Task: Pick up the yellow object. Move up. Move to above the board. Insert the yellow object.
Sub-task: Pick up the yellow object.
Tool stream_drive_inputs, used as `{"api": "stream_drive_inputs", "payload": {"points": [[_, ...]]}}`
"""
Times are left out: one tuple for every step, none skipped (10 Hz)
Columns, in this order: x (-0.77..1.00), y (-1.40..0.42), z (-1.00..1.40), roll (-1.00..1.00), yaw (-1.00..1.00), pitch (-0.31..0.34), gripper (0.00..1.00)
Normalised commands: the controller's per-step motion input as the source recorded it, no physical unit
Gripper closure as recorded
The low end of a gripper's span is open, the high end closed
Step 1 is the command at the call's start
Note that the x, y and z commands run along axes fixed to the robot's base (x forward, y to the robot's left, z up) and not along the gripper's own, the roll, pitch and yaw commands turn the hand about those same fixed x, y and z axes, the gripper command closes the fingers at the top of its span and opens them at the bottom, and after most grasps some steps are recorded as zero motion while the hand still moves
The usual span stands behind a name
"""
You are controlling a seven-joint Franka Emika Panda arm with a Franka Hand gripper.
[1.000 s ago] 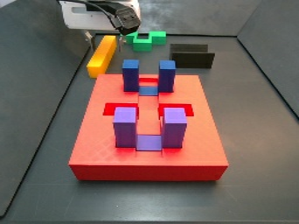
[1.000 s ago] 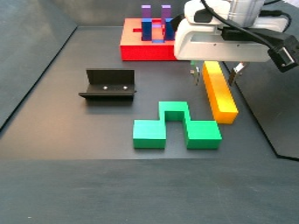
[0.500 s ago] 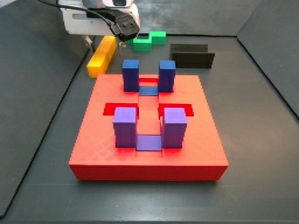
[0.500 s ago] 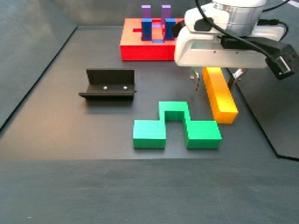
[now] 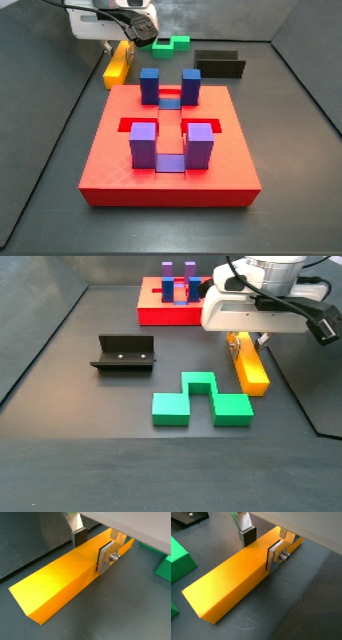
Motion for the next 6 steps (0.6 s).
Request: {"api": "stream_drive_inputs", "payload": {"points": [[0.0,0.0,0.0,0.0,0.0,0.0,1.0],[0.0,0.0,0.0,0.0,0.0,0.0,1.0],[0.0,0.0,0.0,0.0,0.0,0.0,1.0],[0.0,0.0,0.0,0.0,0.0,0.0,1.0],[0.0,0.0,0.0,0.0,0.0,0.0,1.0],[0.0,0.0,0.0,0.0,0.0,0.0,1.0]]}}
